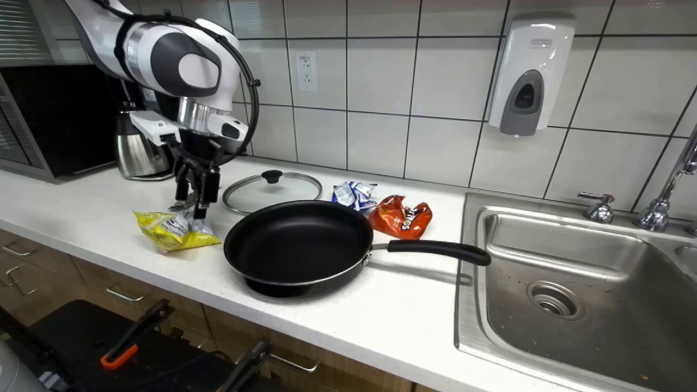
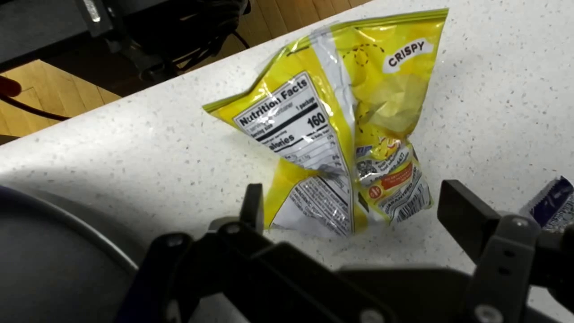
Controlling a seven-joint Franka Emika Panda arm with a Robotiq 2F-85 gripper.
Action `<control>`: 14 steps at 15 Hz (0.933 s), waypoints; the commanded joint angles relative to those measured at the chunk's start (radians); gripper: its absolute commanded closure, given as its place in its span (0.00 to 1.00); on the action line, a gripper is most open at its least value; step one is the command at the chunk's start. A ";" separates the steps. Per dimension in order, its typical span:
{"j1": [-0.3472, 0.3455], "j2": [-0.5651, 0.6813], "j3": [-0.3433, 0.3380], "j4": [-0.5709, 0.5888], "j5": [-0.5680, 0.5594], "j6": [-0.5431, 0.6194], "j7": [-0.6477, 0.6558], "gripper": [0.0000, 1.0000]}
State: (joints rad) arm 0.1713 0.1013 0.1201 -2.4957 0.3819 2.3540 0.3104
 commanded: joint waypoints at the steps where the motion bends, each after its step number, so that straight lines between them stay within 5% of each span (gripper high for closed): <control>1: -0.018 -0.017 0.006 -0.013 0.033 0.004 -0.021 0.00; 13: -0.018 0.005 0.009 0.004 0.046 -0.025 -0.041 0.00; 14: -0.018 0.006 0.009 0.005 0.044 -0.026 -0.042 0.25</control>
State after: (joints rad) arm 0.1695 0.1094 0.1186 -2.4963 0.4067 2.3511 0.2996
